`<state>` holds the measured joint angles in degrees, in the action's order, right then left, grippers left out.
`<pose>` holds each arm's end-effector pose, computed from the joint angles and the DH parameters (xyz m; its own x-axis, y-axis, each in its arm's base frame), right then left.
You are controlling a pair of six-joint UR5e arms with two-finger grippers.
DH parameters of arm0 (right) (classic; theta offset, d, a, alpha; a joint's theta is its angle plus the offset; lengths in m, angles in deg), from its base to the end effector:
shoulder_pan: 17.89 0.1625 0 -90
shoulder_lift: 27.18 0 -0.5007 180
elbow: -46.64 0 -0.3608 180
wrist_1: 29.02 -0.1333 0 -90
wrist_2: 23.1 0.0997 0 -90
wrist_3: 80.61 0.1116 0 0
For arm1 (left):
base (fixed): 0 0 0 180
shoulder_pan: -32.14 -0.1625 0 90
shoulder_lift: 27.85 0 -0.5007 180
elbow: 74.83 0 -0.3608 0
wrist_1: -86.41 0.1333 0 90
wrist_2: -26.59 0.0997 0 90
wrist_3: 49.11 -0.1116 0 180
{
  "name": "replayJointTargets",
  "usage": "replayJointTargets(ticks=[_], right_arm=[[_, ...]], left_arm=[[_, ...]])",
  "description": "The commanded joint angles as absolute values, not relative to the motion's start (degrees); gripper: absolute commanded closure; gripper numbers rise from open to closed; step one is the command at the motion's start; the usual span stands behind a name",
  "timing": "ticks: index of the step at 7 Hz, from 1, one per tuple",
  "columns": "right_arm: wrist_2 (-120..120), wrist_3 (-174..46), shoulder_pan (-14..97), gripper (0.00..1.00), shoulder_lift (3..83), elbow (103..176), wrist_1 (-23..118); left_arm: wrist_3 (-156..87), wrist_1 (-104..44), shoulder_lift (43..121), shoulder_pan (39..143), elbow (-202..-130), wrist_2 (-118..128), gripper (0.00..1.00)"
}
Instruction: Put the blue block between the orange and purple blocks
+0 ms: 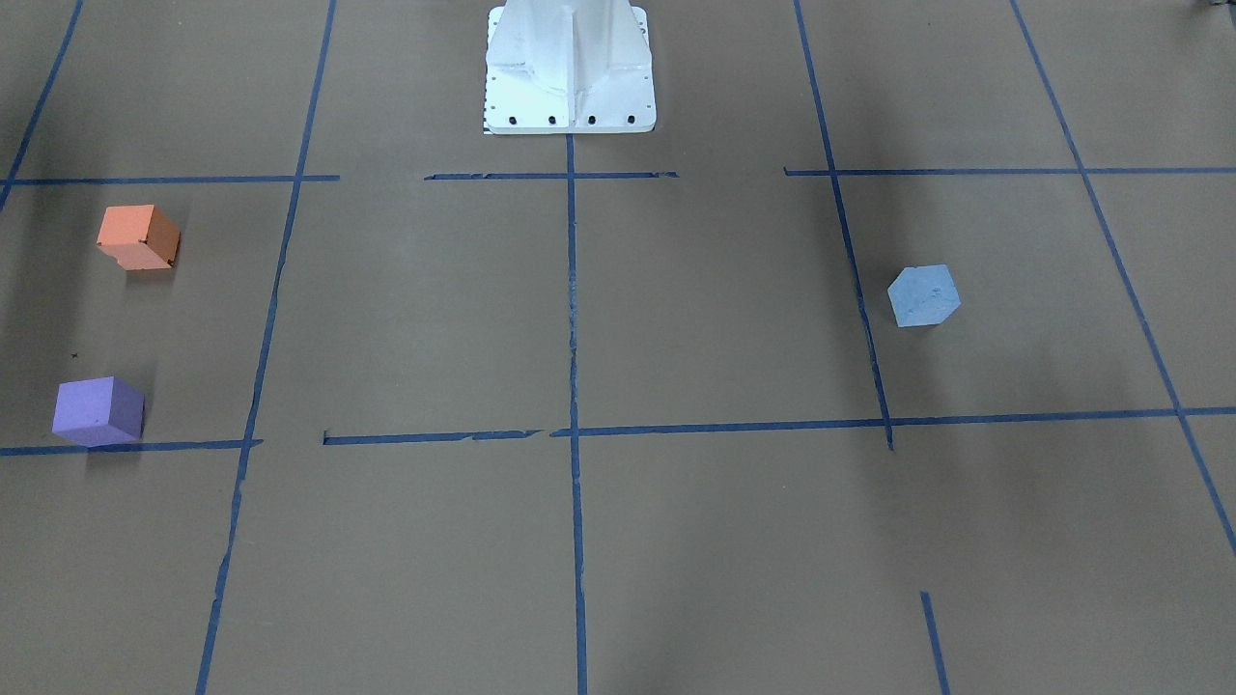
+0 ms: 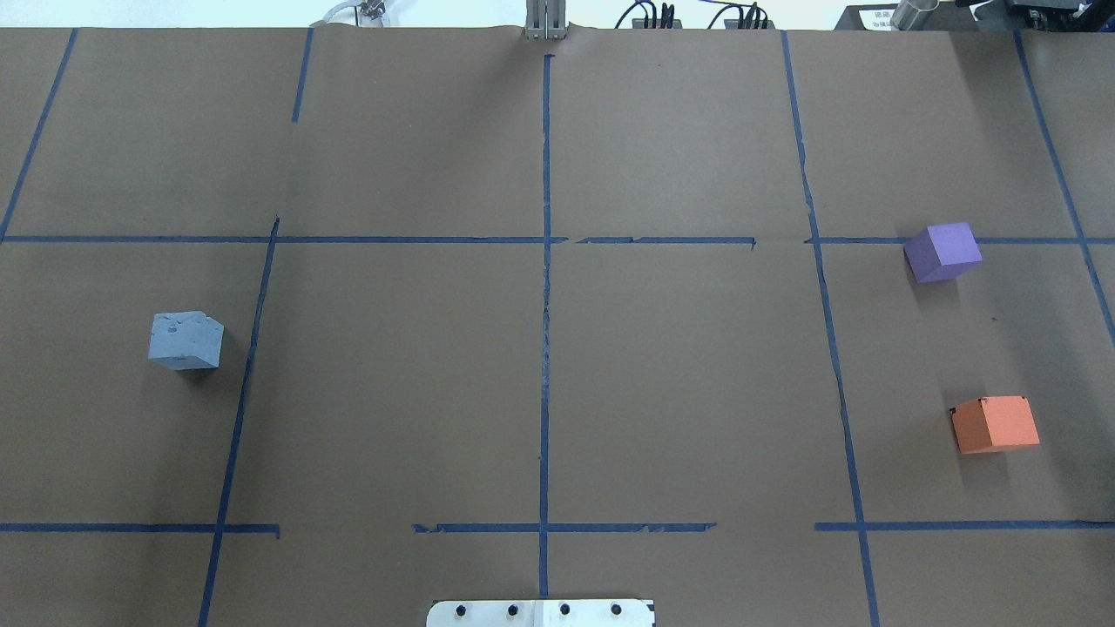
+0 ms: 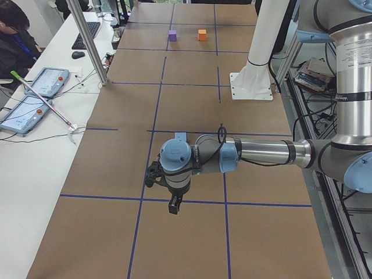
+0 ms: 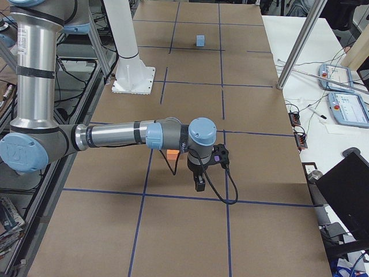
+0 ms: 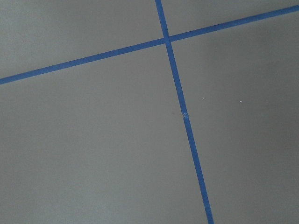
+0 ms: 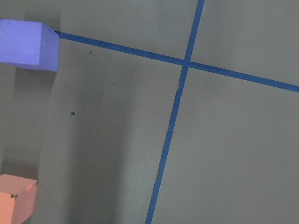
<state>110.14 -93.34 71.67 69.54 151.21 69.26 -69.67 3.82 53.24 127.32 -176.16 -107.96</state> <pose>0.0538 -0.3983 0.6925 0.7089 -0.2208 0.6699 0.1680 0.9753 0.1436 -0.0887 -0.3688 0.7298 0.6910 0.2313 -0.6849 -0.1631 0.9729 0.1640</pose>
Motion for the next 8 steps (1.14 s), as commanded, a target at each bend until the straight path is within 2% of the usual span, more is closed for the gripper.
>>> replayJointTargets(ticks=[1,3,4,5,6,8], right_arm=[[110.1,-93.4,71.7,0.00,69.6,151.1,69.2],[110.2,-93.4,71.7,0.00,69.6,151.1,69.2],[110.2,-93.4,71.7,0.00,69.5,151.1,69.2],[110.2,-93.4,71.7,0.00,69.6,151.1,69.2],[110.2,-93.2,71.7,0.00,69.6,151.1,69.2],[110.2,-93.2,71.7,0.00,69.6,151.0,69.2]], left_arm=[[-69.7,3.6,52.5,127.3,-176.1,-108.0,0.00],[-69.7,3.5,52.6,126.9,-177.1,-108.0,0.00],[-69.3,0.1,55.1,126.8,-175.9,-108.2,0.00],[-69.1,-6.8,57.6,126.7,-175.2,-108.2,0.00],[-68.4,-10.3,59.5,125.9,-171.5,-108.4,0.00],[-56.5,-20.7,59.9,118.6,-170.2,-108.6,0.00]])
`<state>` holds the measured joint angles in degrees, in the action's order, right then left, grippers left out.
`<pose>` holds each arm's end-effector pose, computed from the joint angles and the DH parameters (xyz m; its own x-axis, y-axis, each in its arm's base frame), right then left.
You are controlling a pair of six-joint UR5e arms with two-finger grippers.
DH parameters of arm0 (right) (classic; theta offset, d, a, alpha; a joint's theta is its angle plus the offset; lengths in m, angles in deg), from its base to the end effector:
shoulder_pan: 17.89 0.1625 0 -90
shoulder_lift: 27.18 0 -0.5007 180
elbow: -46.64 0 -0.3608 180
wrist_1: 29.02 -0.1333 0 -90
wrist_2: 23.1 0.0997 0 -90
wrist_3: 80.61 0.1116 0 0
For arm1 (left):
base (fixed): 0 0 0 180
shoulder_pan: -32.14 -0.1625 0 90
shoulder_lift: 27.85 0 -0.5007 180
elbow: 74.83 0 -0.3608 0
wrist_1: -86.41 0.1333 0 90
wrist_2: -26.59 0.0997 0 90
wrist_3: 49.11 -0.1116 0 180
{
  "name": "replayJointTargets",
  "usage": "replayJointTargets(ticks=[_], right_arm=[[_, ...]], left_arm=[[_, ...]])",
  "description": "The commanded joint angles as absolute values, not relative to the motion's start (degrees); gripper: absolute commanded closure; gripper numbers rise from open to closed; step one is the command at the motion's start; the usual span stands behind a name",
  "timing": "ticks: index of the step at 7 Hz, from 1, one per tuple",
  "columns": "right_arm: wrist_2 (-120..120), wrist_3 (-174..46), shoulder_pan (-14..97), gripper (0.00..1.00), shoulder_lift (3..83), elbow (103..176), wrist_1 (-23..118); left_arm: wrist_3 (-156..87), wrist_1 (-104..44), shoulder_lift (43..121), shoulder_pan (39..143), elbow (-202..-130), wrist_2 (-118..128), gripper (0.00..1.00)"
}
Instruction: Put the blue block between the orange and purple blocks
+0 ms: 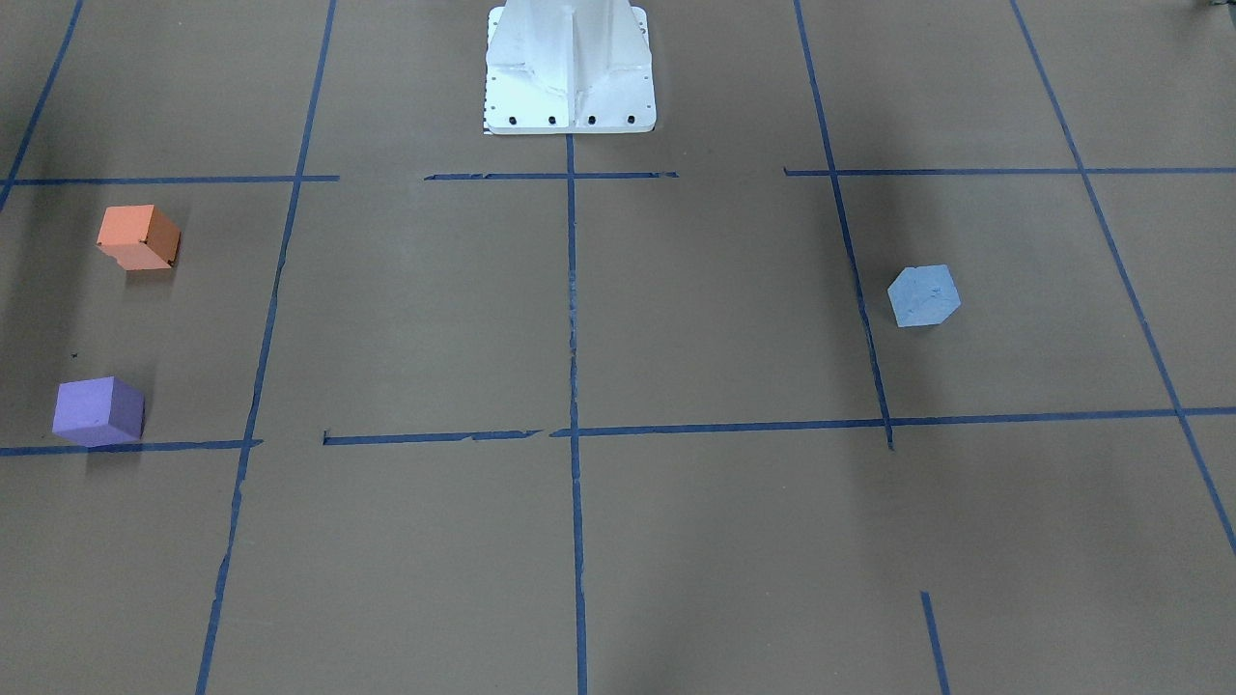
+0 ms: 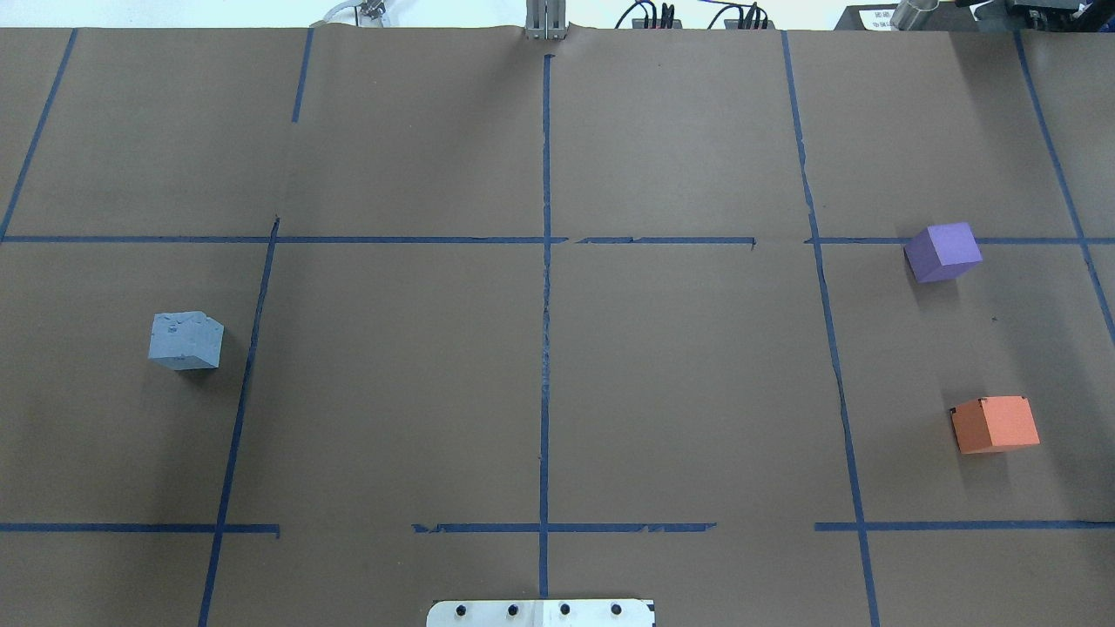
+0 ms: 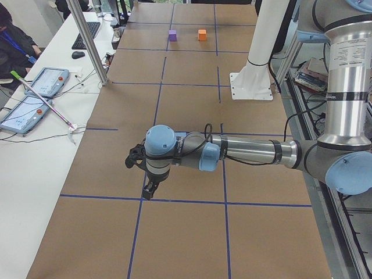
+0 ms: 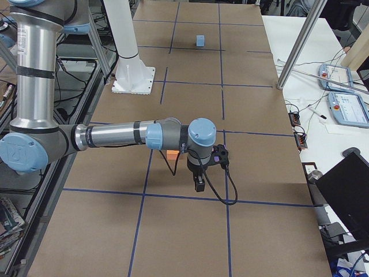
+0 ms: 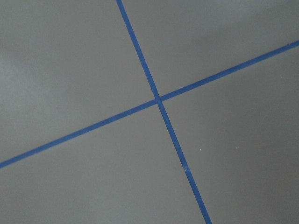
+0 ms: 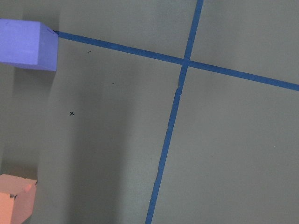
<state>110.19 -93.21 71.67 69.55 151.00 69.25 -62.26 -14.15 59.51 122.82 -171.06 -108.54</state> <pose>0.0537 -0.3981 0.6942 0.7087 -0.2161 0.6716 0.1663 0.9763 0.1387 -0.0596 -0.4523 0.6920 0.6916 0.3811 -0.6136 -0.1498 0.9067 0.3944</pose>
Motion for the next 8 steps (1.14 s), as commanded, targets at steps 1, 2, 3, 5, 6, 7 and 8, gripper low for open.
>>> replayJointTargets(ticks=[1,2,3,5,6,7,8], right_arm=[[110.2,-93.3,71.7,0.00,69.7,151.1,69.2],[110.2,-93.3,71.7,0.00,69.8,151.1,69.2],[110.2,-93.3,71.7,0.00,69.8,151.1,69.2],[110.2,-93.3,71.7,0.00,69.8,151.1,69.2],[110.2,-93.4,71.7,0.00,69.8,151.1,69.2],[110.2,-93.4,71.7,0.00,69.8,151.1,69.2],[110.2,-93.4,71.7,0.00,69.8,151.1,69.2]], left_arm=[[-46.4,-22.2,59.5,109.6,-170.4,-108.3,0.00],[-33.7,-23.0,59.9,104.6,-171.2,-108.1,0.00],[-21.5,-28.3,59.9,100.5,-171.2,-108.0,0.00],[1.7,-39.8,60.1,91.7,-171.5,-103.7,0.00],[8.0,-40.2,61.8,85.5,-172.6,-98.4,0.00],[11.3,-40.2,63.7,83.6,-172.7,-98.3,0.00],[12.5,-40.1,64.1,82.5,-172.6,-98.2,0.00]])
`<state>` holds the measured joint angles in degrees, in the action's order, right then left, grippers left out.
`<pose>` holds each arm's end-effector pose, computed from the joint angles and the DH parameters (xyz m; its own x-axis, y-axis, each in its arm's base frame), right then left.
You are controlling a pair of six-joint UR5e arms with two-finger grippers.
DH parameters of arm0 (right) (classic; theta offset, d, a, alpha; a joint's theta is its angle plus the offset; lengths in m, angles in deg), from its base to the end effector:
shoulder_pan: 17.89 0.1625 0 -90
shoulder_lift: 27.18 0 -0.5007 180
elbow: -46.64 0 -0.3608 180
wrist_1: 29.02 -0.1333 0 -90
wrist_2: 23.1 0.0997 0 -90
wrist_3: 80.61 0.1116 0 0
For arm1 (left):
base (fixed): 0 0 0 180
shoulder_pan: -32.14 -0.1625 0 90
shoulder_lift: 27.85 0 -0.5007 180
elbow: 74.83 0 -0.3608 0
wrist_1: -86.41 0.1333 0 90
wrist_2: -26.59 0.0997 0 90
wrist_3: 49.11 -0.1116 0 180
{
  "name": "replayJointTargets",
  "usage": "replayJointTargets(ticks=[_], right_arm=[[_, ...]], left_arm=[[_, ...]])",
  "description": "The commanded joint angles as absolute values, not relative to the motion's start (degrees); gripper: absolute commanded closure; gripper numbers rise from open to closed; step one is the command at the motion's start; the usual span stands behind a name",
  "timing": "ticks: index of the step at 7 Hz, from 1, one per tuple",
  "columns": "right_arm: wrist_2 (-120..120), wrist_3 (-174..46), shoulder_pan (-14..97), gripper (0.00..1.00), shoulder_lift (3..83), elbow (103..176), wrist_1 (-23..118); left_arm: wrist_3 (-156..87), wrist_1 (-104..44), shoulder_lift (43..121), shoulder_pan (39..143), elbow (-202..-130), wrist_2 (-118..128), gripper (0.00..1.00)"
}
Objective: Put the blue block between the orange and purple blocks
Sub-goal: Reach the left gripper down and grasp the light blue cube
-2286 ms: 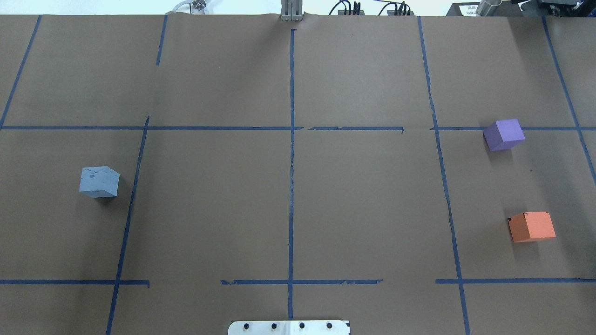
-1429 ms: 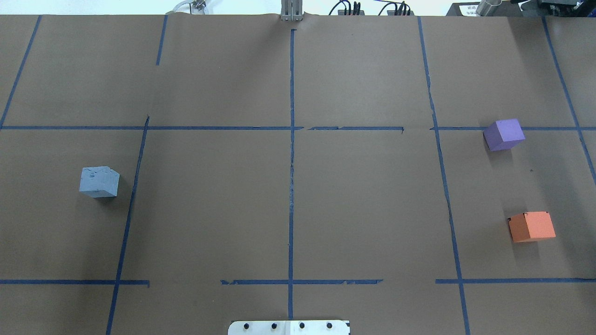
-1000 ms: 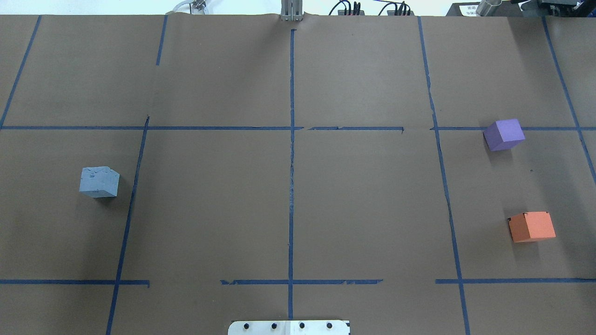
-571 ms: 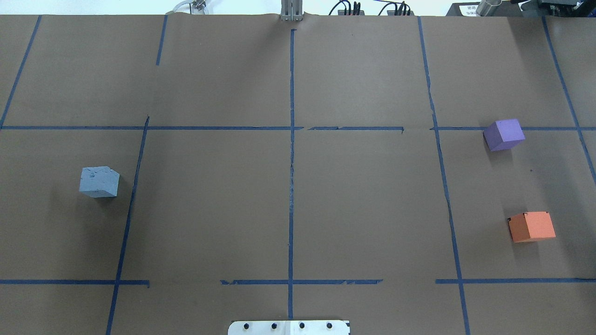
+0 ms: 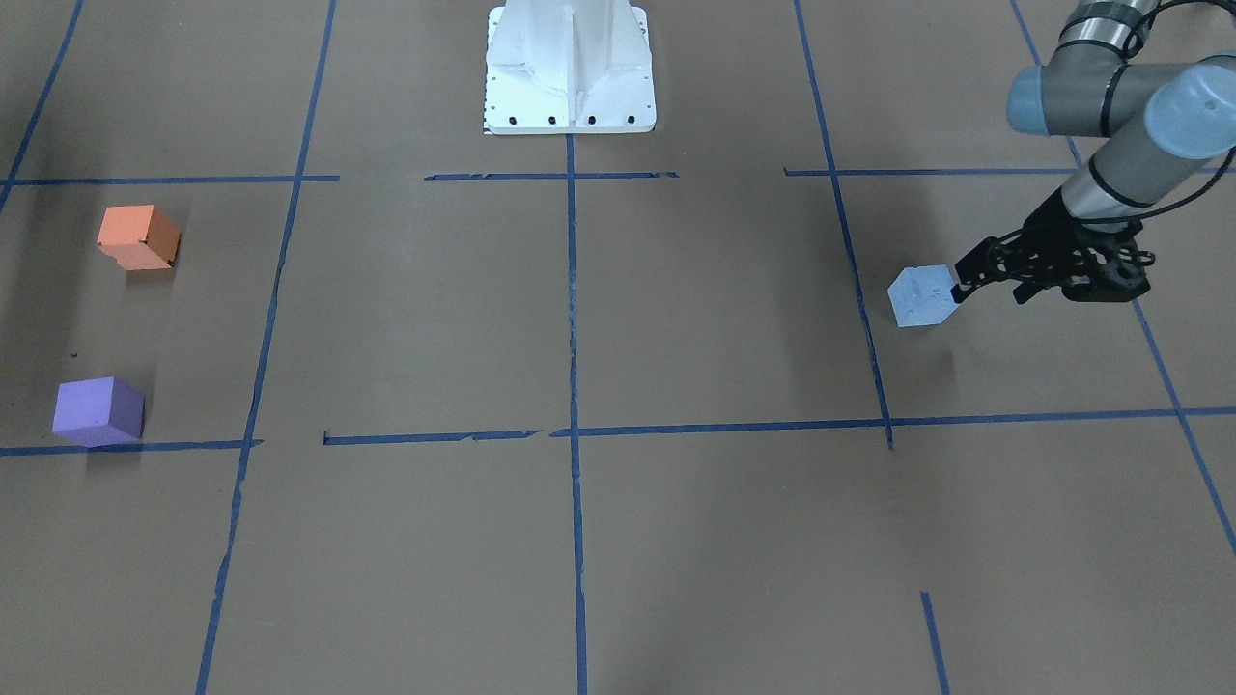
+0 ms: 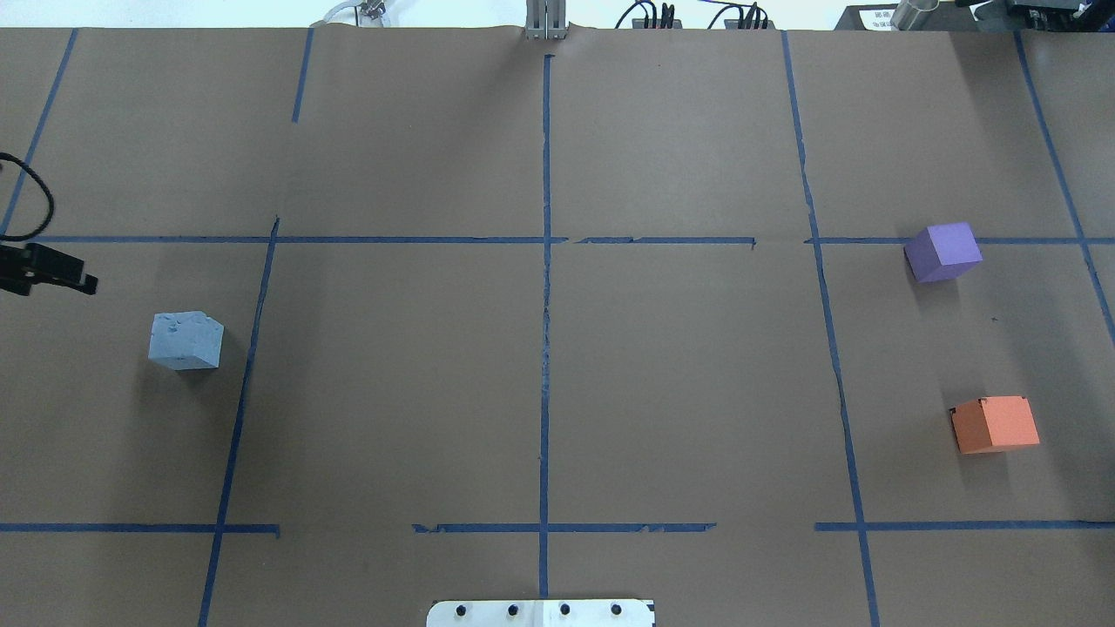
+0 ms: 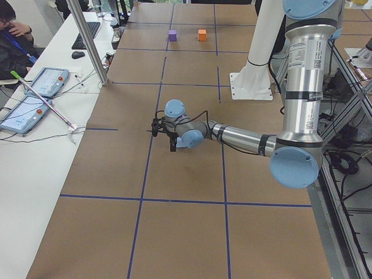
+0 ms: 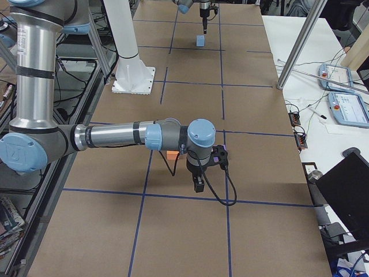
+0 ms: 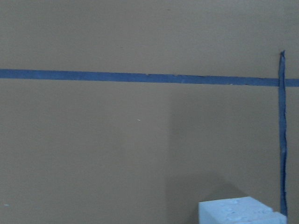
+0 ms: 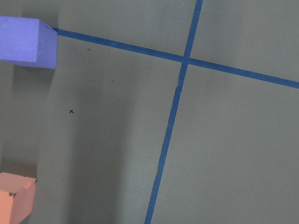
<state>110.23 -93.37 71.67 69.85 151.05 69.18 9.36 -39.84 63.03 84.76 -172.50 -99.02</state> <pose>0.0537 -0.3955 0.6957 0.7078 -0.2167 0.6723 0.1682 0.9761 0.1376 0.2487 -0.4381 0.6036 0.5748 -0.0520 -0.8167 0.1131 0.9935 0.0163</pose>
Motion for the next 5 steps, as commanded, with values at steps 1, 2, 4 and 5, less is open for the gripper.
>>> replayJointTargets(ticks=[1,2,4,5], right_arm=[[110.2,-93.5,71.7,0.00,69.8,151.1,69.2],[110.2,-93.5,71.7,0.00,69.9,151.1,69.2],[110.2,-93.5,71.7,0.00,69.9,151.1,69.2],[110.1,-93.5,71.7,0.00,69.9,151.0,69.2]], left_arm=[[12.5,-40.0,64.1,81.2,-172.2,-98.0,0.00],[12.6,-38.8,64.2,79.9,-172.2,-97.8,0.00],[12.5,-33.5,65.7,77.3,-172.6,-93.6,0.00],[12.5,-30.4,67.2,77.0,-172.6,-93.1,0.12]])
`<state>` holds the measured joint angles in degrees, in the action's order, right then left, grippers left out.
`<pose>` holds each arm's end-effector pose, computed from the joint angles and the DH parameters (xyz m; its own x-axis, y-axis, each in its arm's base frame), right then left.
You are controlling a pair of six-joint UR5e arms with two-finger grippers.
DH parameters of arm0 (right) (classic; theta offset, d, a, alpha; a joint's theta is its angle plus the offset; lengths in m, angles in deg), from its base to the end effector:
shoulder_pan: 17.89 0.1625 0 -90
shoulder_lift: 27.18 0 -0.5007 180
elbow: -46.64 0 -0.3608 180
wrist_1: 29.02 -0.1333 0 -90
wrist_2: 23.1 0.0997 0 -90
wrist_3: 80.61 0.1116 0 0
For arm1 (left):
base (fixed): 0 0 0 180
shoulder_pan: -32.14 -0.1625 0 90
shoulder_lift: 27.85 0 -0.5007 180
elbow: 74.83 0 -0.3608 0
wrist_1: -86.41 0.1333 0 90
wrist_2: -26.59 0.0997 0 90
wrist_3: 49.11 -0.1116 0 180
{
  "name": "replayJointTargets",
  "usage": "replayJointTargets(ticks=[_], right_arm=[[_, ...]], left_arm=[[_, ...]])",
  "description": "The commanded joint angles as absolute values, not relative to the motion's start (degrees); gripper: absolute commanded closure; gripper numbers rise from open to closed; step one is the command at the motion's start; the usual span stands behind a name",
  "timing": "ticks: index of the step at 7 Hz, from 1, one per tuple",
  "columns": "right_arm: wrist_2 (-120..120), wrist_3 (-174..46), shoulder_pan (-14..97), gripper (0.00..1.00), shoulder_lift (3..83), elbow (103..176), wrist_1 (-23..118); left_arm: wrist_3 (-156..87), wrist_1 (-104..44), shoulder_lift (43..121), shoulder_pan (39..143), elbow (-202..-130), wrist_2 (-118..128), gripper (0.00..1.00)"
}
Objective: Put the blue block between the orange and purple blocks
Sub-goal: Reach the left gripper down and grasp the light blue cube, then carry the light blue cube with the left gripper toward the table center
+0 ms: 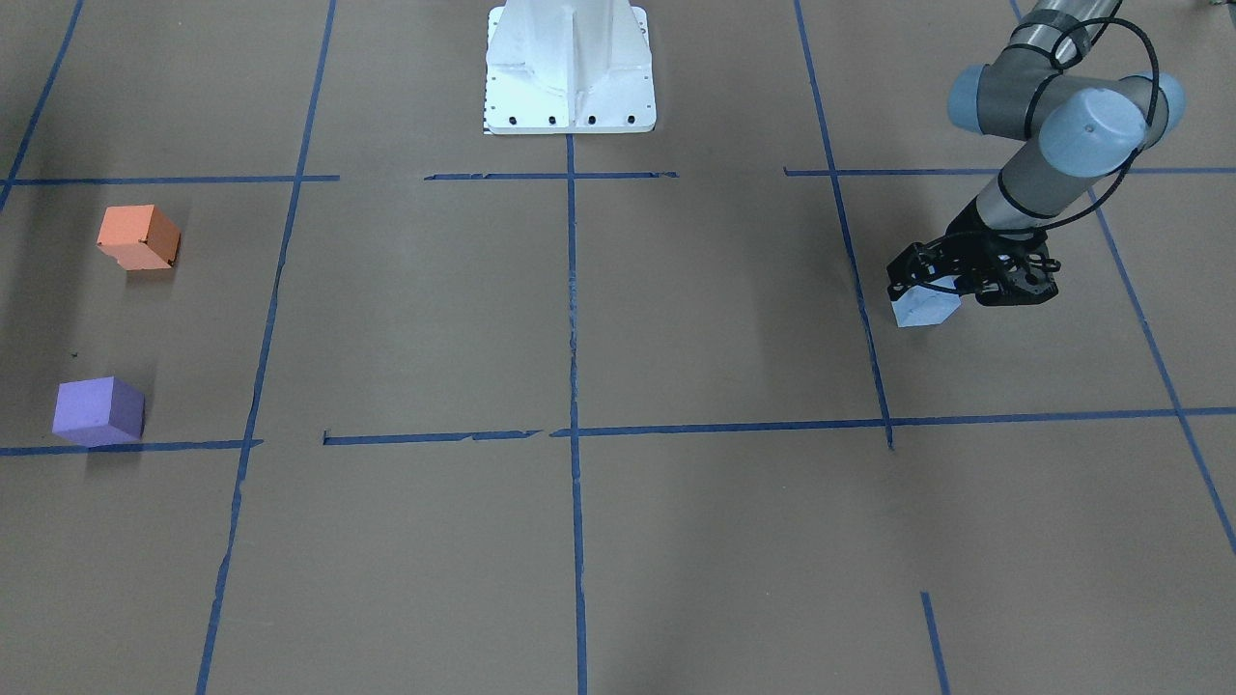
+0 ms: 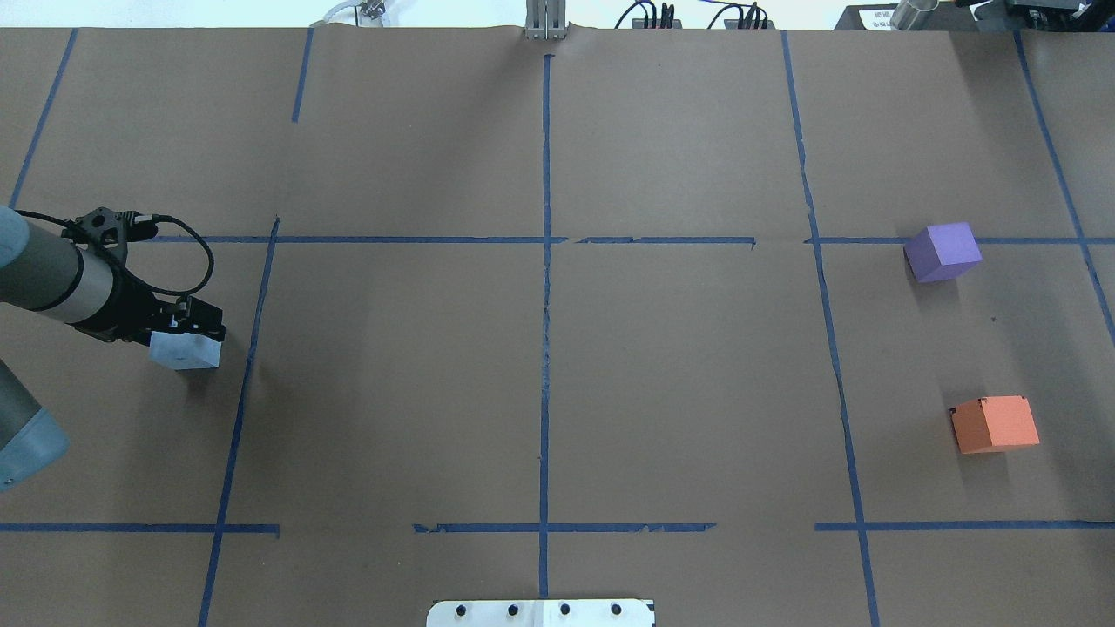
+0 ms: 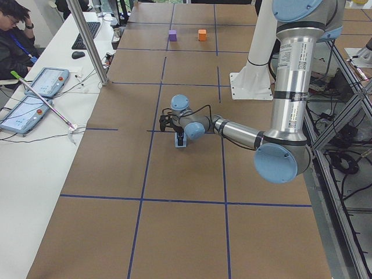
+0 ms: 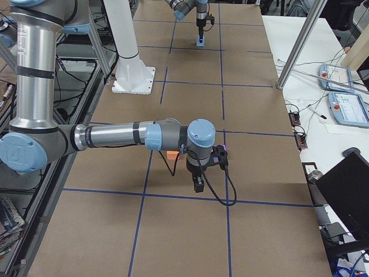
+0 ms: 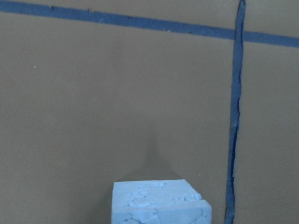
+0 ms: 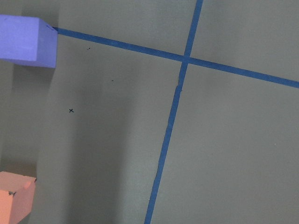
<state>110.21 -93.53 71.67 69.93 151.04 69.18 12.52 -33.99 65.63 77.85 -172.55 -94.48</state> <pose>0.0537 -0.3947 0.6963 0.7076 -0.2184 0.6720 0.1702 0.9757 0.1379 0.3106 -0.4268 0.5975 0.6371 -0.0703 -0.7676 0.0808 0.9964 -0.0241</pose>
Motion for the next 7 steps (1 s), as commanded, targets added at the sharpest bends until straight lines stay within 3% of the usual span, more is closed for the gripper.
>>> replayJointTargets(ticks=[1,2,4,5,7], right_arm=[[110.2,-93.4,71.7,0.00,69.9,151.1,69.2],[110.2,-93.4,71.7,0.00,69.9,151.1,69.2],[110.2,-93.4,71.7,0.00,70.0,151.1,69.2],[110.2,-93.4,71.7,0.00,70.0,151.1,69.2],[110.2,-93.4,71.7,0.00,70.1,151.1,69.2]], left_arm=[[12.2,-29.3,67.3,77.0,-172.7,-93.1,0.63],[11.8,-29.2,67.3,77.2,-172.7,-93.1,0.75],[11.7,-19.6,69.8,77.3,-177.8,-93.1,0.77],[11.8,-9.3,76.9,77.0,-180.8,-92.9,0.77],[12.4,3.3,94.2,67.5,-177.5,-84.6,0.76]])
